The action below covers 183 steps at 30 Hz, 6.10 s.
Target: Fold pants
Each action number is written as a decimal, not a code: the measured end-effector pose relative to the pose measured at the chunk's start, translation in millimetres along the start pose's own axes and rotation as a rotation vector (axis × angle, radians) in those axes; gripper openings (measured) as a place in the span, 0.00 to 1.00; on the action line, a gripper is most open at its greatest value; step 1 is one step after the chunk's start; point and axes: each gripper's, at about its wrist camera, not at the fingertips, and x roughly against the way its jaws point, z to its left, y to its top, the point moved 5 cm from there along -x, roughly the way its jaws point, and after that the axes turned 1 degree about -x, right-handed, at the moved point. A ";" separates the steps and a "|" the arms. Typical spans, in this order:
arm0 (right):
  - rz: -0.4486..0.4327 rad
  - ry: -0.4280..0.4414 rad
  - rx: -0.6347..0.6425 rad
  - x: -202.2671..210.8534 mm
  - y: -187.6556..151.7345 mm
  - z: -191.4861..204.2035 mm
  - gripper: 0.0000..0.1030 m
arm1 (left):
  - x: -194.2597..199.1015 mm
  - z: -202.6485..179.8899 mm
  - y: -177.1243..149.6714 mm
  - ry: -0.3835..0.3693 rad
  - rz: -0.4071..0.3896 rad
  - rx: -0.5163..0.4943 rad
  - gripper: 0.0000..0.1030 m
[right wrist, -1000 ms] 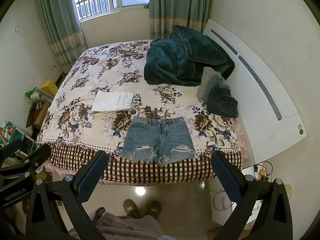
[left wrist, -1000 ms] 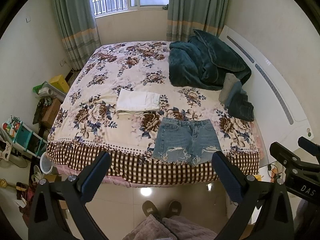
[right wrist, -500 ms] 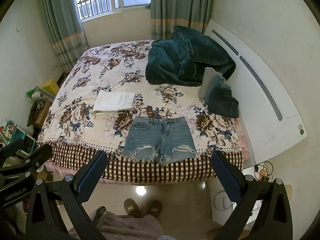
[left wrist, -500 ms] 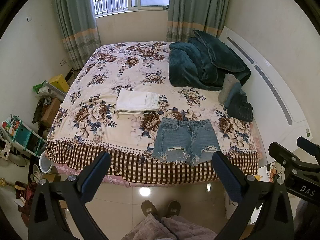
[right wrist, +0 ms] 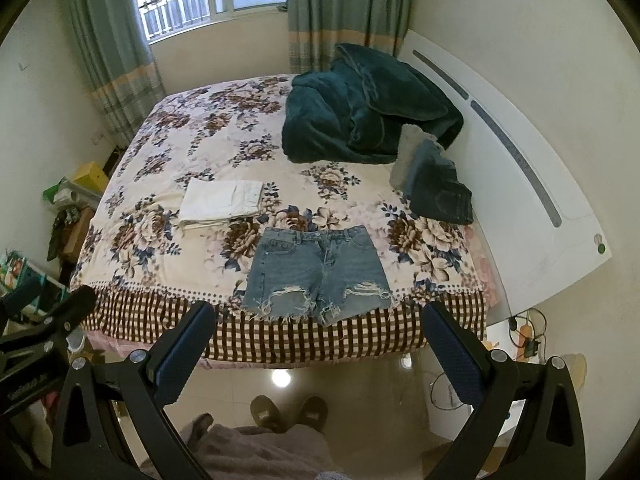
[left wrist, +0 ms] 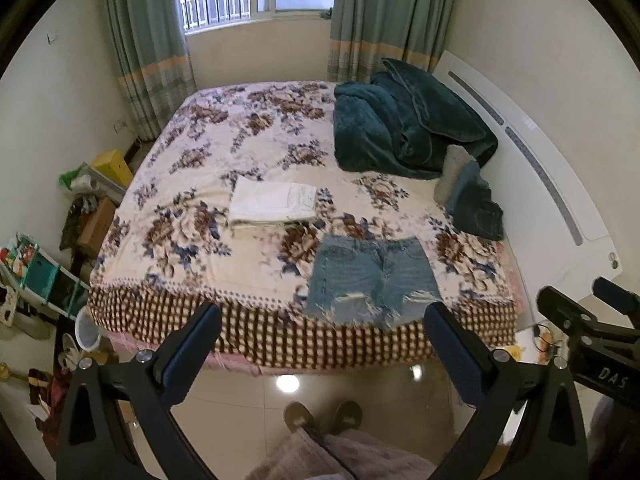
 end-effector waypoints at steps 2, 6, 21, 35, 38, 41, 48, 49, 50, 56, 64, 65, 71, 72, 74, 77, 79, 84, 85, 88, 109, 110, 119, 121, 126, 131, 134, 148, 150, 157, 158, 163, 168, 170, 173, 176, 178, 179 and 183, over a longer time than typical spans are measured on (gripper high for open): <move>-0.007 -0.019 -0.038 -22.1 0.1 -7.1 1.00 | -13.4 4.4 6.7 0.025 -0.029 -0.001 1.00; 0.032 -0.023 -0.105 -70.9 7.2 -22.3 1.00 | -61.3 15.4 11.9 0.073 -0.047 0.006 1.00; 0.354 0.120 -0.115 -426.3 59.9 -180.5 0.68 | -311.7 -80.8 -2.0 0.244 0.175 0.026 1.00; 0.639 0.185 0.040 -736.6 21.5 -275.9 0.70 | -570.5 -308.7 -149.5 0.004 0.590 0.133 1.00; 0.663 0.225 0.073 -773.8 10.9 -275.2 0.70 | -599.6 -346.8 -168.8 -0.023 0.624 0.119 1.00; 0.667 0.249 0.104 -792.7 6.2 -262.0 0.70 | -622.5 -370.4 -191.3 -0.002 0.655 0.091 0.99; 0.683 0.348 0.097 -847.5 19.1 -225.7 0.70 | -619.9 -354.7 -191.6 -0.012 0.539 0.177 0.22; 0.693 0.344 0.092 -856.9 21.7 -222.3 0.70 | -614.8 -350.9 -189.6 -0.033 0.528 0.191 0.14; 0.705 0.338 0.081 -865.3 23.4 -219.6 0.70 | -610.3 -347.1 -187.9 -0.059 0.525 0.204 0.10; 0.671 0.334 0.054 -863.5 40.0 -202.7 0.04 | -572.6 -321.9 -177.8 -0.124 0.480 0.249 0.04; 0.531 0.357 0.129 -758.5 95.7 -133.4 0.03 | -490.7 -230.0 -135.9 -0.173 0.347 0.348 0.04; 0.518 0.363 0.139 -747.9 102.1 -115.6 0.03 | -480.9 -215.2 -131.1 -0.171 0.330 0.367 0.04; 0.467 0.411 0.265 -708.3 111.6 9.4 0.03 | -457.4 -118.3 -108.9 -0.133 0.232 0.543 0.04; 0.462 0.413 0.305 -706.5 108.3 36.2 0.03 | -459.0 -92.5 -112.1 -0.124 0.227 0.588 0.04; 0.465 0.415 0.367 -708.3 97.7 83.4 0.03 | -465.6 -67.7 -119.1 -0.107 0.225 0.638 0.04; 0.480 0.395 0.457 -722.5 77.0 148.4 0.03 | -484.7 -26.2 -141.2 -0.069 0.234 0.716 0.04; 0.494 0.368 0.513 -737.7 59.3 180.6 0.03 | -495.0 -12.1 -152.4 -0.065 0.253 0.752 0.04; 0.519 0.290 0.581 -773.8 30.3 223.2 0.03 | -526.2 32.3 -182.8 -0.054 0.285 0.825 0.05; 0.520 0.275 0.590 -780.3 26.2 228.7 0.03 | -531.2 40.2 -187.7 -0.053 0.295 0.838 0.05; 0.567 0.256 0.614 -795.9 16.5 237.2 0.04 | -534.0 63.3 -200.9 0.016 0.310 0.908 0.09; 0.721 0.453 0.392 -785.7 43.4 20.7 0.94 | -501.8 -32.9 -242.8 -0.032 0.257 1.423 0.67; 0.726 0.476 0.384 -789.8 42.3 17.4 0.84 | -508.1 -45.4 -244.2 -0.053 0.280 1.446 0.66; 0.796 0.618 0.275 -861.2 39.5 34.2 0.64 | -517.4 -114.3 -221.3 -0.057 0.335 1.466 0.66; 0.821 0.668 0.211 -875.5 36.1 36.1 0.64 | -526.6 -122.5 -217.3 -0.072 0.340 1.483 0.66; 0.797 0.734 0.201 -876.5 31.9 33.1 0.43 | -546.7 -141.8 -221.1 -0.134 0.341 1.593 0.66; 0.810 0.742 0.221 -870.4 32.9 33.3 0.39 | -561.3 -139.4 -244.9 -0.170 0.258 1.790 0.66; 0.830 0.734 0.257 -870.6 35.6 35.8 0.42 | -565.4 -119.3 -267.6 -0.165 0.147 1.966 0.66; 0.771 0.720 0.204 -868.1 28.3 56.0 0.32 | -558.1 -98.0 -290.7 -0.118 0.032 2.166 0.31; 0.747 0.723 0.164 -861.4 27.9 51.4 0.22 | -550.1 -92.4 -285.0 -0.120 0.003 2.102 0.28; 0.674 0.731 0.042 -811.1 12.9 20.7 0.18 | -495.0 -67.7 -272.9 -0.107 -0.044 1.817 0.27; 0.676 0.727 0.028 -803.3 6.3 13.3 0.18 | -490.4 -66.2 -274.2 -0.107 -0.037 1.783 0.27; 0.714 0.694 0.033 -779.5 -40.9 -25.5 0.18 | -469.7 -49.0 -314.8 -0.122 -0.009 1.664 0.27; 0.768 0.722 -0.005 -807.9 -62.0 -39.8 0.45 | -499.8 -58.5 -342.2 -0.168 -0.032 1.766 0.43; 0.769 0.741 -0.021 -816.8 -63.5 -37.6 0.49 | -512.6 -60.4 -349.7 -0.185 -0.068 1.835 0.60; 0.762 0.788 -0.007 -820.4 -67.4 -28.7 0.62 | -520.0 -61.2 -354.4 -0.199 -0.130 1.893 0.69; 0.750 0.808 -0.004 -821.4 -69.2 -19.0 0.68 | -531.4 -58.8 -351.3 -0.189 -0.119 1.934 0.75; 0.743 0.819 -0.047 -824.3 -65.8 -16.7 0.68 | -533.4 -57.4 -351.2 -0.171 -0.108 1.969 0.75; 0.740 0.824 -0.070 -824.9 -64.1 -17.5 0.68 | -533.0 -58.1 -350.7 -0.159 -0.100 1.986 0.75; 0.705 0.867 -0.142 -818.9 -59.8 -26.0 0.68 | -525.7 -56.5 -348.3 -0.131 -0.117 2.036 0.71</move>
